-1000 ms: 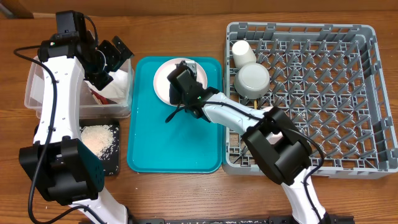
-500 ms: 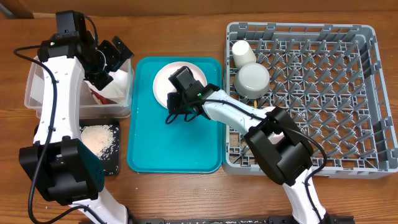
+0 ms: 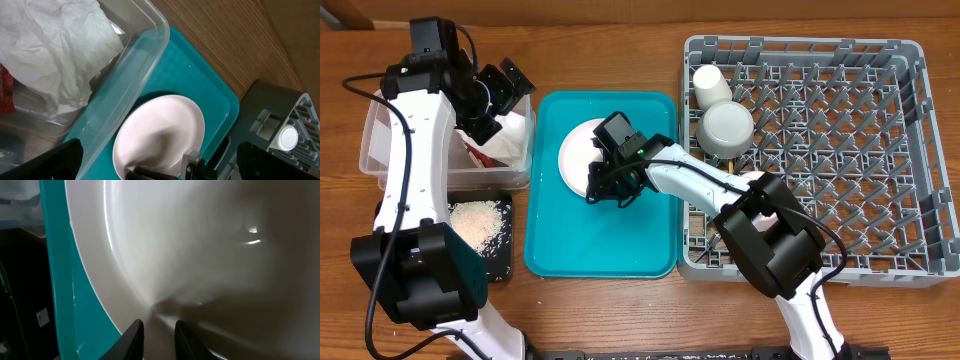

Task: Sort waste into correct bins and load items into the dishwasher

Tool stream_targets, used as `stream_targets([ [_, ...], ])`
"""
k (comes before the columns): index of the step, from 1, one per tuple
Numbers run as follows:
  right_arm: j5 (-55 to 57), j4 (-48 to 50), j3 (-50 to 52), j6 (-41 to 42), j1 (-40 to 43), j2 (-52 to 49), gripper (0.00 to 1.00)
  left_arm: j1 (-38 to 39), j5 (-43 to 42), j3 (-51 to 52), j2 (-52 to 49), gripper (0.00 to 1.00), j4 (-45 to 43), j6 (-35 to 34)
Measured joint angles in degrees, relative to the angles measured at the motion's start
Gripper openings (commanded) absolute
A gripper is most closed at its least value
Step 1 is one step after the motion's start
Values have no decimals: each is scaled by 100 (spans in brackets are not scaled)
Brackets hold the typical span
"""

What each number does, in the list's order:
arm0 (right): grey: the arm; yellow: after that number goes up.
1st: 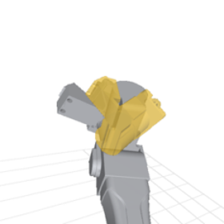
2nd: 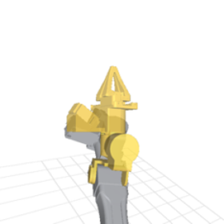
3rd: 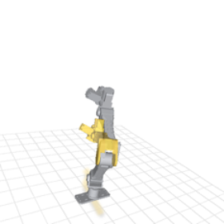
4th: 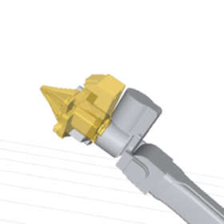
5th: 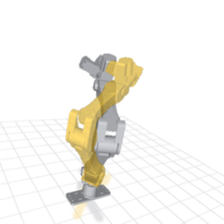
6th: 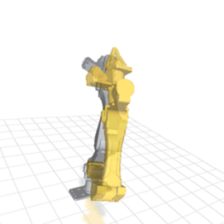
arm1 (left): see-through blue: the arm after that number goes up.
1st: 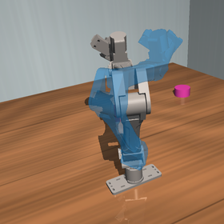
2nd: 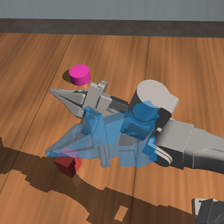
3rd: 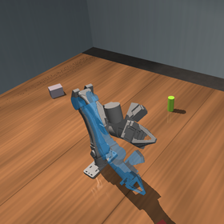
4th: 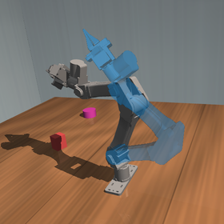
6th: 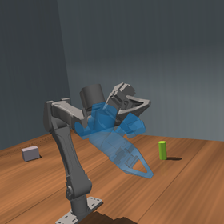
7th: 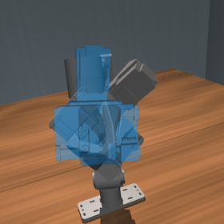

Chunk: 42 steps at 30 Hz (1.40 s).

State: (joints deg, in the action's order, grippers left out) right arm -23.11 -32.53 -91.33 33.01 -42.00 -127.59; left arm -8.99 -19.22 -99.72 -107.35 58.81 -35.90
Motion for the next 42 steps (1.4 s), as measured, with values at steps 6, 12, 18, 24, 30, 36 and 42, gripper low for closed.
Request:
stream_targets([
  [6,186,33,92,-223,-4,195,41,0,0,0,0,100,0,0],
  [12,557,107,92,-916,-11,256,41,0,-2,0,0,100,0,0],
  [18,715,391,94,-1602,-195,260,44,0,-2,0,0,100,0,0],
  [24,1453,509,94,-2205,-861,260,51,0,-2,0,0,100,0,0],
  [30,2107,562,94,-2382,-1067,260,52,0,-2,0,0,100,0,0],
  [36,2406,595,96,-2562,-1049,260,49,0,0,0,0,100,0,0],
  [42,2428,529,96,-2671,-1049,260,45,0,0,0,0,100,0,0],
])
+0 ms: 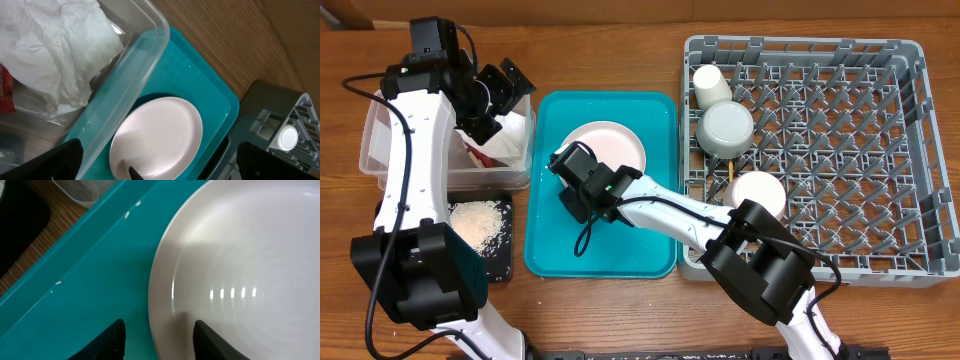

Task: Sort waste into correct bins and load items into the dishwasher

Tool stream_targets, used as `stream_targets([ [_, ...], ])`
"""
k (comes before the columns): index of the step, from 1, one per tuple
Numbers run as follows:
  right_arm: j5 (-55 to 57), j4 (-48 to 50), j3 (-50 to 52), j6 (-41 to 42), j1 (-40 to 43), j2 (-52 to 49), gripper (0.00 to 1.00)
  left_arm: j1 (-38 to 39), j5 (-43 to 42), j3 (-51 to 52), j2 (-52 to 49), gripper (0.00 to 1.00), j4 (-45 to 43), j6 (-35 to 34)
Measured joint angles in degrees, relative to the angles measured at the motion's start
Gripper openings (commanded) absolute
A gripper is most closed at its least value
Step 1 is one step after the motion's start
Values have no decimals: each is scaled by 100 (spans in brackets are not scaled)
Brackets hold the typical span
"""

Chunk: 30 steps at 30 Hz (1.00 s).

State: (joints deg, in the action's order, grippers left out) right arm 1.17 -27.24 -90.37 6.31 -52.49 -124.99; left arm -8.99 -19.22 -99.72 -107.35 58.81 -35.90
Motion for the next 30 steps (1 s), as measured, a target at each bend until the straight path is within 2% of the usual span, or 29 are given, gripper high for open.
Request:
stream_targets([
  [14,59,-118,-2,-192,0,-181,40,0,0,0,0,100,0,0],
  [19,79,-269,-28,-212,-2,-181,34,0,0,0,0,100,0,0],
  [24,195,-363,-39,-210,0,-181,20,0,0,0,0,100,0,0],
  [30,247,-378,-50,-254,-17,-179,13,0,0,0,0,100,0,0],
])
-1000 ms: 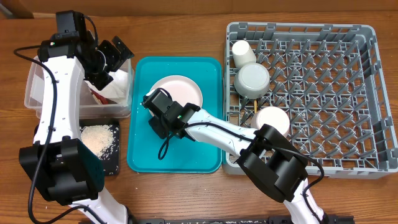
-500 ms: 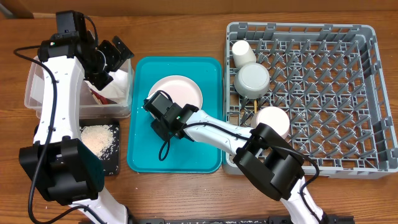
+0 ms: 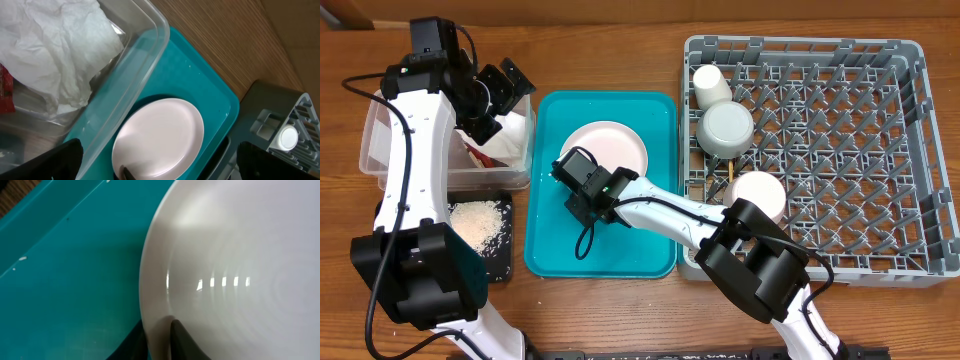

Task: Sort waste into correct bins and load items into the dishwasher

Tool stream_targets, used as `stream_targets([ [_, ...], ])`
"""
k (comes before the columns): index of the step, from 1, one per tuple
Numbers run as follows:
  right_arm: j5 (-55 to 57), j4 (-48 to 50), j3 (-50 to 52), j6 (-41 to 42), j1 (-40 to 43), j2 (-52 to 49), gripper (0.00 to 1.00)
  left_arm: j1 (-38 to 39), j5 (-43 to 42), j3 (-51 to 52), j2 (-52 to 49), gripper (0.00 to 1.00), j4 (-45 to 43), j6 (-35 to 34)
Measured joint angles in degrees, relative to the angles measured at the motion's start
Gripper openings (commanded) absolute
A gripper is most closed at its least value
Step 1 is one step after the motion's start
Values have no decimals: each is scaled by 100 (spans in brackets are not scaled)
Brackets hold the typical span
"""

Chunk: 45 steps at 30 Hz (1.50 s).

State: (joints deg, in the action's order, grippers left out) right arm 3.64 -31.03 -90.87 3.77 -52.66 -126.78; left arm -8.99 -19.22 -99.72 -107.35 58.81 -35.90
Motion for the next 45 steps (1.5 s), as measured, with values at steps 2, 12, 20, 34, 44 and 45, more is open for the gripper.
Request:
stream_targets([
  [2,35,4,-9,-15,0,0,10,0,0,0,0,100,0,0],
  [12,232,-46,-20,-79,2,61,4,0,-2,0,0,100,0,0],
  [20,256,-59,-20,-81,2,63,4,0,-2,0,0,100,0,0],
  [34,201,-109,-20,232,15,667,4,0,-2,0,0,100,0,0],
  [44,-682,-452,-20,973,599,2339,4,0,0,0,0,100,-2,0],
  [45,-1073,-463,-20,1012,855,2559,4,0,0,0,0,100,-2,0],
])
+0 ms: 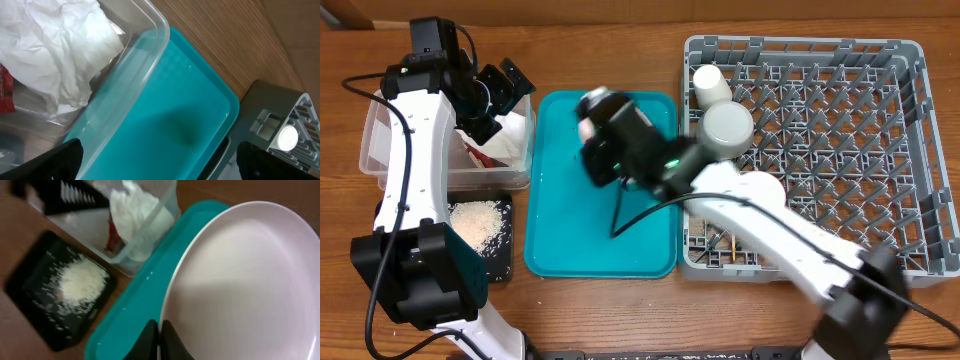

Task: Sort waste into correct bins and load items into the dishwasher
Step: 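Carry the pink plate to the rack's back-right and stand it upright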

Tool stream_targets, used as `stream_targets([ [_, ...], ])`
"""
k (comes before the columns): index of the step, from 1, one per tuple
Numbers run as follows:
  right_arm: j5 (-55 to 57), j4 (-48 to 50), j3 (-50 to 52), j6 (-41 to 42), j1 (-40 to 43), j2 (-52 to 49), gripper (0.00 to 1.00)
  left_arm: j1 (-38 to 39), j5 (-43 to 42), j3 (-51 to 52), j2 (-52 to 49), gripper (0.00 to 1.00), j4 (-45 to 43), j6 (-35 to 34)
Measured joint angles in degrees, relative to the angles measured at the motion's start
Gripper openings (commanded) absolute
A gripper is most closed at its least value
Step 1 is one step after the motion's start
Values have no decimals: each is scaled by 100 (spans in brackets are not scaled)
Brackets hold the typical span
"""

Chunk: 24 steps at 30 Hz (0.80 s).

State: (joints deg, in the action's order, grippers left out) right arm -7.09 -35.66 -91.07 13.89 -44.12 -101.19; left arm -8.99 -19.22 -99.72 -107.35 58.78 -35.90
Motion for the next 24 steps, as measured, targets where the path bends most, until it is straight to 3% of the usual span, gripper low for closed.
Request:
stream_targets([
  [11,-3851,-686,0,345,3091,841,4,0,0,0,0,100,0,0],
  [20,-4485,-1436,90,361,5337,839,4,0,0,0,0,100,2,0],
  [24,-4529,-1497,164,321,5591,833,4,0,0,0,0,100,2,0],
])
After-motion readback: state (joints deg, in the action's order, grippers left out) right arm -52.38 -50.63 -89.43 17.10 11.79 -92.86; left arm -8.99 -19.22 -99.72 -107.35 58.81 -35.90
